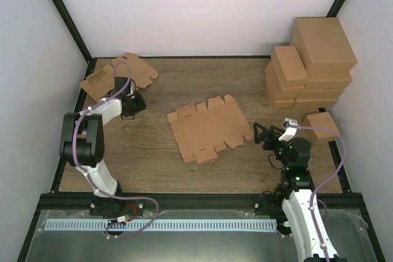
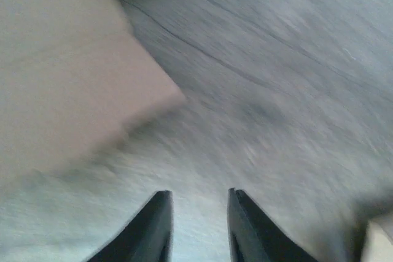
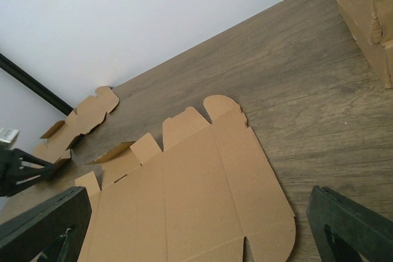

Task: Fold the paper box

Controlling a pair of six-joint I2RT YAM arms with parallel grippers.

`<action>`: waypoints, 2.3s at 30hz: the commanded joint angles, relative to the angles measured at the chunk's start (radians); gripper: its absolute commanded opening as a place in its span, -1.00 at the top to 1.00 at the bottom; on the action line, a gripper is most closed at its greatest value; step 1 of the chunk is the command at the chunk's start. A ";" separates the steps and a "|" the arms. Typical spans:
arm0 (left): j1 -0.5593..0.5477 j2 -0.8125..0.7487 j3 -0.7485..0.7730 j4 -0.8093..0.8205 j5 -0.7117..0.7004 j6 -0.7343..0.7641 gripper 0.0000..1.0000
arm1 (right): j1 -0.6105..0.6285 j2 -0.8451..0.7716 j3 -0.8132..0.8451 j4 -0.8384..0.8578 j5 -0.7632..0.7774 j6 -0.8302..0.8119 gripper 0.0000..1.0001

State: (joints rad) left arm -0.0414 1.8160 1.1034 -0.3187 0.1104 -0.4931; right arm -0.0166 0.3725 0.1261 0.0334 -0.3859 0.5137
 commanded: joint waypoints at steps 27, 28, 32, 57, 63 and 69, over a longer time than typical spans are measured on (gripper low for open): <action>-0.283 -0.477 -0.571 0.281 0.478 -0.174 -0.80 | 0.009 0.662 0.243 0.054 -0.358 -0.076 -0.66; -0.294 -0.477 -0.576 0.297 0.467 -0.183 -0.81 | 0.013 0.695 0.254 0.071 -0.381 -0.076 -0.60; -0.313 -0.455 -0.621 0.385 0.461 -0.234 -0.86 | 0.020 0.833 0.287 0.167 -0.502 -0.055 -0.07; -0.365 -0.237 -0.578 0.513 0.498 -0.320 -0.45 | 0.187 1.323 0.422 0.189 -0.370 -0.007 0.99; -0.365 -0.298 -0.538 0.433 0.469 -0.296 -0.23 | 0.210 1.288 0.355 0.247 -0.363 0.047 0.99; -0.365 -0.309 -0.487 0.334 0.422 -0.254 0.18 | 0.247 1.256 0.340 0.242 -0.350 0.059 0.99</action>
State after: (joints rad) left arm -0.4023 1.5230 0.5713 0.0910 0.5758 -0.7898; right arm 0.1982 1.6516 0.4782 0.2790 -0.7628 0.5529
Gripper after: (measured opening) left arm 0.462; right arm 0.009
